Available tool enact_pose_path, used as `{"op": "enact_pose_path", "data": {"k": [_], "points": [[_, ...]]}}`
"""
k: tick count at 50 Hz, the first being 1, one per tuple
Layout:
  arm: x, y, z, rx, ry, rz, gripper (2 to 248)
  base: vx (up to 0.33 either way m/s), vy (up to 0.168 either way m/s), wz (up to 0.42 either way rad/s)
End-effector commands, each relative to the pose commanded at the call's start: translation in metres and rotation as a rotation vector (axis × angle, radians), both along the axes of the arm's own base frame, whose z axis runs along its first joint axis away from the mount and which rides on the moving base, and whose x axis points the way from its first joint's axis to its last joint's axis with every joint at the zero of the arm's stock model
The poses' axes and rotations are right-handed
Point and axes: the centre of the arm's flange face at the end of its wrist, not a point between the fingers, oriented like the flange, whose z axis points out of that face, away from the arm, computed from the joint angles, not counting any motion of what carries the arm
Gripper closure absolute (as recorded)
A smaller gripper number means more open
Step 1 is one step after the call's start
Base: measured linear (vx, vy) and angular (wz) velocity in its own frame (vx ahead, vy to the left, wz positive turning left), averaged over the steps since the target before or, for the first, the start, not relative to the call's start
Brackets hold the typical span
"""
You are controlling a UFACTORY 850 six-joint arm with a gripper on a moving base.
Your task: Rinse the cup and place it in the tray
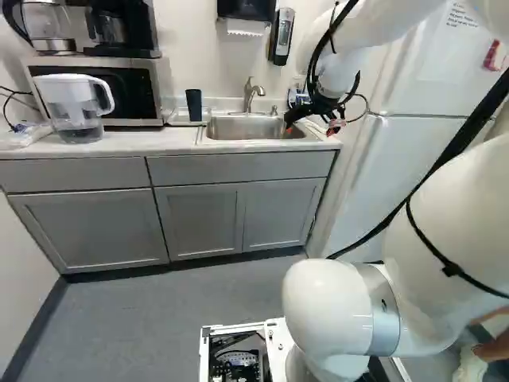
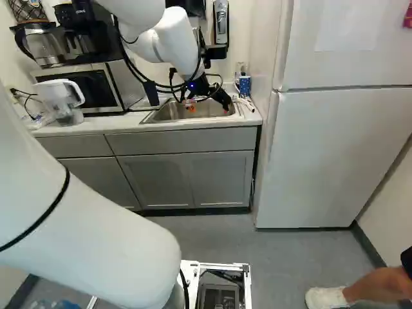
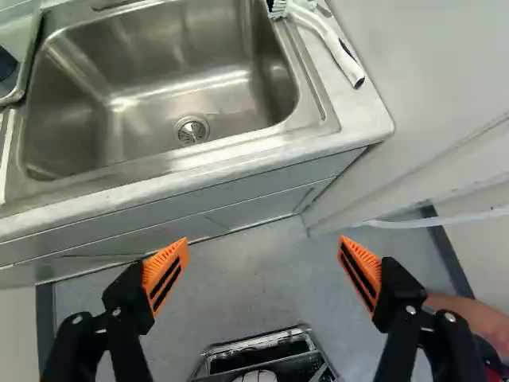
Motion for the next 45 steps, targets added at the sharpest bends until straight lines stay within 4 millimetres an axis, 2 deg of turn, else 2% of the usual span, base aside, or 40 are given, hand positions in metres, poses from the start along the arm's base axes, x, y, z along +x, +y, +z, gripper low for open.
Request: {"op": "enact_pose_path", "data": {"k": [11,45], "points": [[0.0,0.0,0.0,0.0,0.0,0.0,3,-0.085,0.059,-0.004],[-0.0001,0.0008,-0.0027,-0.001,-0.005,0.002,3,-0.001,0.0,0.0]]}}
